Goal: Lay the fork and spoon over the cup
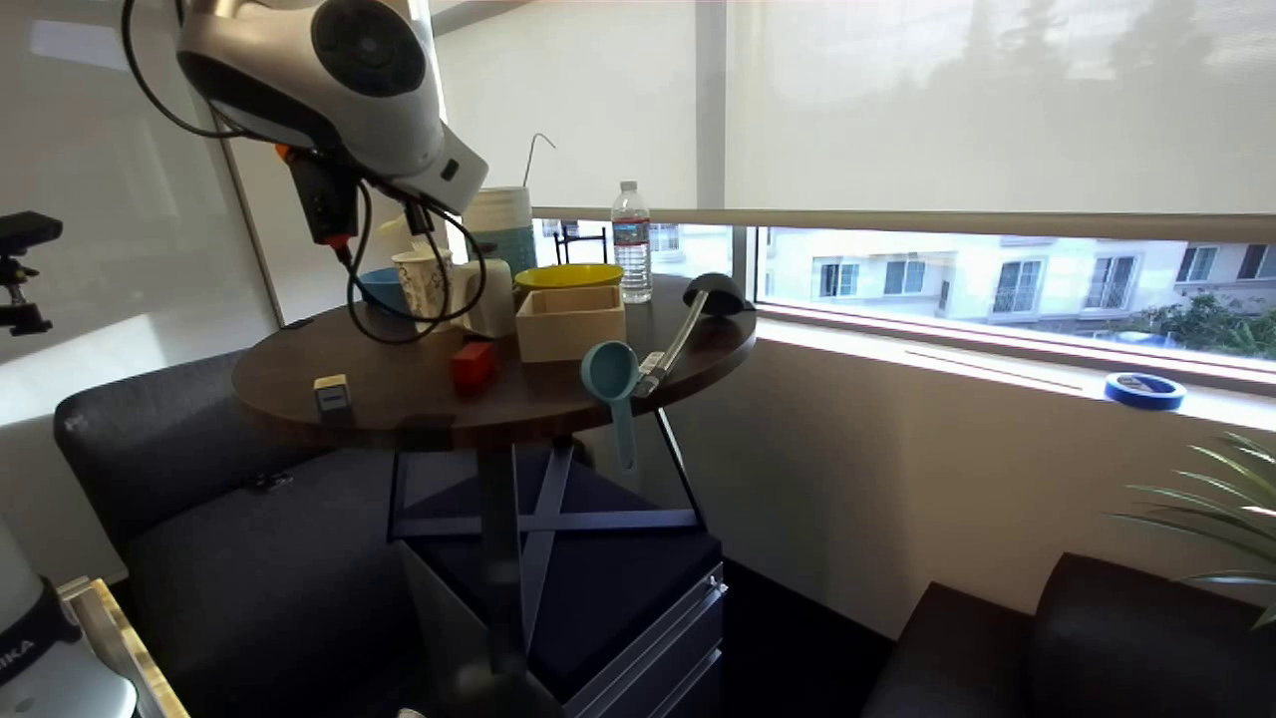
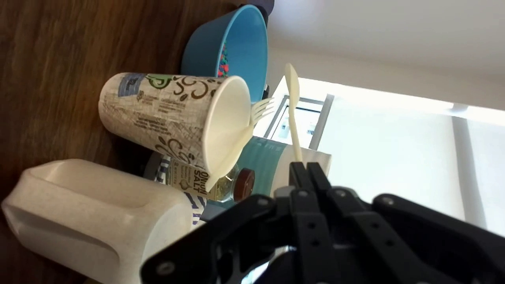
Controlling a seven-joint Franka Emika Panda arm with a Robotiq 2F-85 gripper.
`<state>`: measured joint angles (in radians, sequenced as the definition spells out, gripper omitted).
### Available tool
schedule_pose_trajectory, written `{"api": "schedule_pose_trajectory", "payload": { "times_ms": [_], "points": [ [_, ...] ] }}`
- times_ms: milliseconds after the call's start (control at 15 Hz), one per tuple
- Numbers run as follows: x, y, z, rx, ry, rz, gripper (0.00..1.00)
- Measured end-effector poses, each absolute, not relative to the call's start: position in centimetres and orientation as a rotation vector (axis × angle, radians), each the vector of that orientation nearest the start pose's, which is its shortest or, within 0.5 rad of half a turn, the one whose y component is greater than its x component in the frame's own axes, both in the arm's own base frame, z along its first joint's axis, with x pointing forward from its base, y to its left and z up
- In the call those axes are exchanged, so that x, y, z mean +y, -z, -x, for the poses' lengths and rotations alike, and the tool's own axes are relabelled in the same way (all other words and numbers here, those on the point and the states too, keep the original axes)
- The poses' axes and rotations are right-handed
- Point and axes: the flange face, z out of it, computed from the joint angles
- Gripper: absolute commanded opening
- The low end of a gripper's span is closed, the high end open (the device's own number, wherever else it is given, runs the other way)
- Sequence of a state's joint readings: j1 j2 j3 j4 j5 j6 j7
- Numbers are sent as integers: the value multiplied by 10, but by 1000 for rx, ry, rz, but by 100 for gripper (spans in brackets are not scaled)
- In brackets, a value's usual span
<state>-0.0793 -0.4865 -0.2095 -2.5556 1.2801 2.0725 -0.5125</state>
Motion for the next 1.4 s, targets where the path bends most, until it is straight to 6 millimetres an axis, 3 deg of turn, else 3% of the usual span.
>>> {"api": "schedule_pose_trajectory", "payload": {
  "times_ms": [1400],
  "points": [
    [-71,-412,-415,703,363,1767,1]
  ]
}}
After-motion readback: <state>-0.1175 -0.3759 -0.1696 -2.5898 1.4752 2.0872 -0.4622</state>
